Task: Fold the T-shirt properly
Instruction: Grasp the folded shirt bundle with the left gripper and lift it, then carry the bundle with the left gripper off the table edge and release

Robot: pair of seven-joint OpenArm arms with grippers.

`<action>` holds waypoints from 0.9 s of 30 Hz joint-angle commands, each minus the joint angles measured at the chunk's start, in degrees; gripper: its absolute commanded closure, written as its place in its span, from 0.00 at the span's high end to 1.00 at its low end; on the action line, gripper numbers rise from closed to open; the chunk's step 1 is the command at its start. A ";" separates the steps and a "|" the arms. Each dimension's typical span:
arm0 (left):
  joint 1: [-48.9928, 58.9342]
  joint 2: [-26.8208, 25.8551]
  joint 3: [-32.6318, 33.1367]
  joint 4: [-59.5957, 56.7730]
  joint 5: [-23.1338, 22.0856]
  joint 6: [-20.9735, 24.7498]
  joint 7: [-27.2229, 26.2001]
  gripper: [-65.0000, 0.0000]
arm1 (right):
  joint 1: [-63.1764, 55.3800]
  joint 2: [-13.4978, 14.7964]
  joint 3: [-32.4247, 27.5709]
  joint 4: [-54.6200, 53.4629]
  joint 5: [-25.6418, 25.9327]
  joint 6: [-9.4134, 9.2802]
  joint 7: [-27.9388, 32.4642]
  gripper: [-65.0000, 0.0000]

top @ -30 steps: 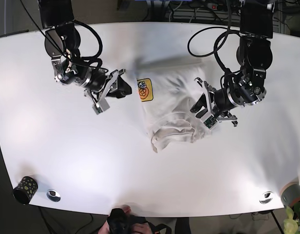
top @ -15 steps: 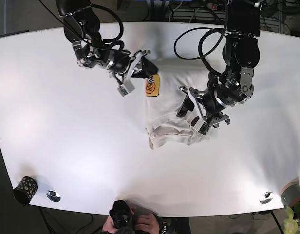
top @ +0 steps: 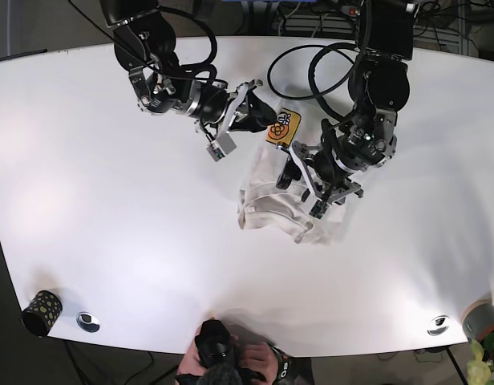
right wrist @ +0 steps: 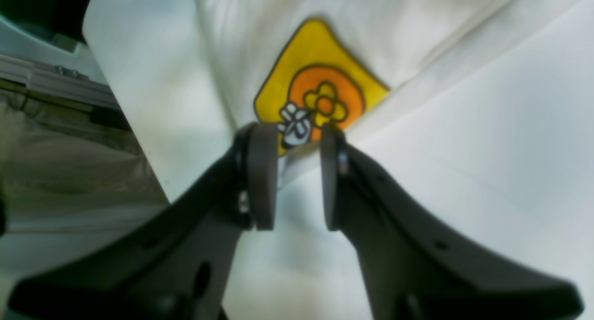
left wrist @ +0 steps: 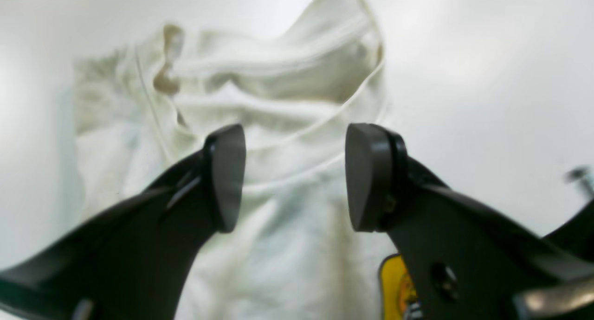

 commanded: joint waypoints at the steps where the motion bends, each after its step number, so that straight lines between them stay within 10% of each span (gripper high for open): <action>1: -0.36 0.52 0.23 -0.88 0.47 0.07 -2.58 0.50 | 0.25 1.55 2.16 1.48 1.10 0.47 0.74 0.22; 18: 1.40 -5.90 -5.13 -22.42 2.66 -0.63 -7.94 0.57 | -1.07 4.54 10.52 1.65 1.36 0.56 0.57 0.22; 27: 2.54 -15.83 -18.84 -30.60 2.75 -9.43 -8.21 0.57 | -0.98 5.51 12.36 4.12 1.36 0.56 0.57 0.22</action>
